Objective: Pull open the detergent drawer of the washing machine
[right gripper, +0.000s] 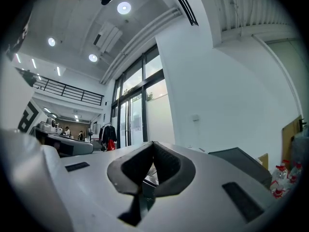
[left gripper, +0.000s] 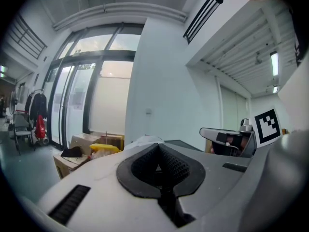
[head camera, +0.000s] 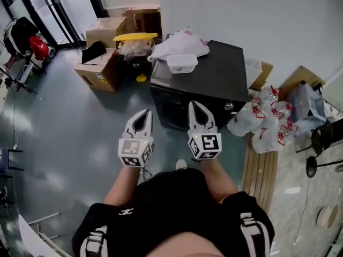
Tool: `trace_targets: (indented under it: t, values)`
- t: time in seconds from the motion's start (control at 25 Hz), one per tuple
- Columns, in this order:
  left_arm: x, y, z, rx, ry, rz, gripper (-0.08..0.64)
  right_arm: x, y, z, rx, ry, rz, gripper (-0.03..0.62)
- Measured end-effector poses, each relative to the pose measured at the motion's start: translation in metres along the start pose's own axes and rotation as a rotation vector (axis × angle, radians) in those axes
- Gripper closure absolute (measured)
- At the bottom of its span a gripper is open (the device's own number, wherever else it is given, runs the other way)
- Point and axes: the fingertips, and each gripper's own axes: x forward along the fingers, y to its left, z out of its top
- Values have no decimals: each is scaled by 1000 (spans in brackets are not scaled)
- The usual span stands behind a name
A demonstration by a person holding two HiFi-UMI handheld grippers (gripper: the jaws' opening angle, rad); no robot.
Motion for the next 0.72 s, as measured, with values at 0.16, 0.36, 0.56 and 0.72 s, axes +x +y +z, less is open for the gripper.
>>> trace_targets:
  t: [0.16,0.36,0.56,0.72]
  values:
    - [40,3,3,-5,3,20,568,32,-25,-5,-1,14,31,591]
    - [87,10,10,-13,3,34,568,68,-49,-3,-15,19,66,591]
    - [128,17,18,-16,-13,30,568,99,-71,2,-27,15,80,591]
    - [144,26,24,-16,-29,23,568,117,-79,5,-29,9,78,591]
